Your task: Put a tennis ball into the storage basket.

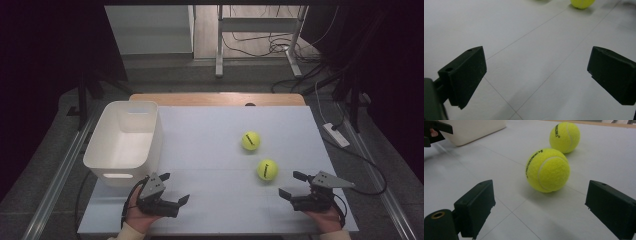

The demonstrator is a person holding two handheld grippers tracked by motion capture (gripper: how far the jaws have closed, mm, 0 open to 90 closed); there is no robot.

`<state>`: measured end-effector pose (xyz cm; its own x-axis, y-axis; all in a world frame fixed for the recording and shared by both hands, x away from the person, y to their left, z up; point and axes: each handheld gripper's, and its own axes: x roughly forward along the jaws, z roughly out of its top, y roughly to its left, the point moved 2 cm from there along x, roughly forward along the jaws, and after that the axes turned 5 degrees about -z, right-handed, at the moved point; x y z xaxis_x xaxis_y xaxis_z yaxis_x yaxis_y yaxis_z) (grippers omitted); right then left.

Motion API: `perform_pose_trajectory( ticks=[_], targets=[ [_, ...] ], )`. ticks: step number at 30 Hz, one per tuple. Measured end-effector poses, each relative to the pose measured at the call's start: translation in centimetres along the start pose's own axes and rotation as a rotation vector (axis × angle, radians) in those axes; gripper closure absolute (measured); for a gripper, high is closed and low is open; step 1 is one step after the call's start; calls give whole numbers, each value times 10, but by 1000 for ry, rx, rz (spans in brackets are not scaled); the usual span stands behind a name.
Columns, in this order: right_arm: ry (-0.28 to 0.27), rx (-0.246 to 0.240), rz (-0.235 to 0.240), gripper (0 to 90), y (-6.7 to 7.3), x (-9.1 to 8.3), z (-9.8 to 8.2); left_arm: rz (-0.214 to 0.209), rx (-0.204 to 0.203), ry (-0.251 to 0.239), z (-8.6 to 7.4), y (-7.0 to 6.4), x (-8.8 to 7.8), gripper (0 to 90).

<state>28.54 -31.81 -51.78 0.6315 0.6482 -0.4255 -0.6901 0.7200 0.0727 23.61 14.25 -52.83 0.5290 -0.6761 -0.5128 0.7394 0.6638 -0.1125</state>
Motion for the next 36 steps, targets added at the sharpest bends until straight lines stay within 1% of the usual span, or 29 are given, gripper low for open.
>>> perform_pose_trajectory(
  ticks=[5, 8, 9, 11, 14, 16, 24, 26, 28, 30, 36],
  targets=[
    [0, -1, 2, 82, 1, 0, -1, 1, 2, 3, 2, -1, 0, 32],
    [-1, 1, 0, 82, 1, 0, 0, 11, -3, -7, 5, -1, -2, 32],
    [-1, 3, 0, 82, 1, 0, 0, 10, -7, -8, 6, -1, -2, 32],
    [0, 3, -2, 82, 0, 0, 0, -7, -27, -3, 9, -1, -3, 27],
    [-4, 6, -3, 85, 0, 0, 0, -21, -44, -11, 16, -3, -3, 26],
    [-4, 1, -4, 85, 0, -1, 1, -14, -31, -9, 19, -5, -3, 26],
    [-10, 2, -3, 85, 0, -2, 2, -9, -2, 6, 30, -11, 4, 22],
    [-12, 2, -2, 85, 1, -2, 2, -1, 9, 14, 33, -12, 6, 21],
    [-11, 1, -3, 84, 1, -3, 2, 1, 11, 19, 34, -13, 8, 21],
    [-10, 1, -5, 84, 2, -3, 2, -7, 15, 24, 39, -14, 11, 23],
    [-11, 2, -6, 85, 1, -4, 3, -20, 9, 29, 45, -15, 16, 27]
  ],
)
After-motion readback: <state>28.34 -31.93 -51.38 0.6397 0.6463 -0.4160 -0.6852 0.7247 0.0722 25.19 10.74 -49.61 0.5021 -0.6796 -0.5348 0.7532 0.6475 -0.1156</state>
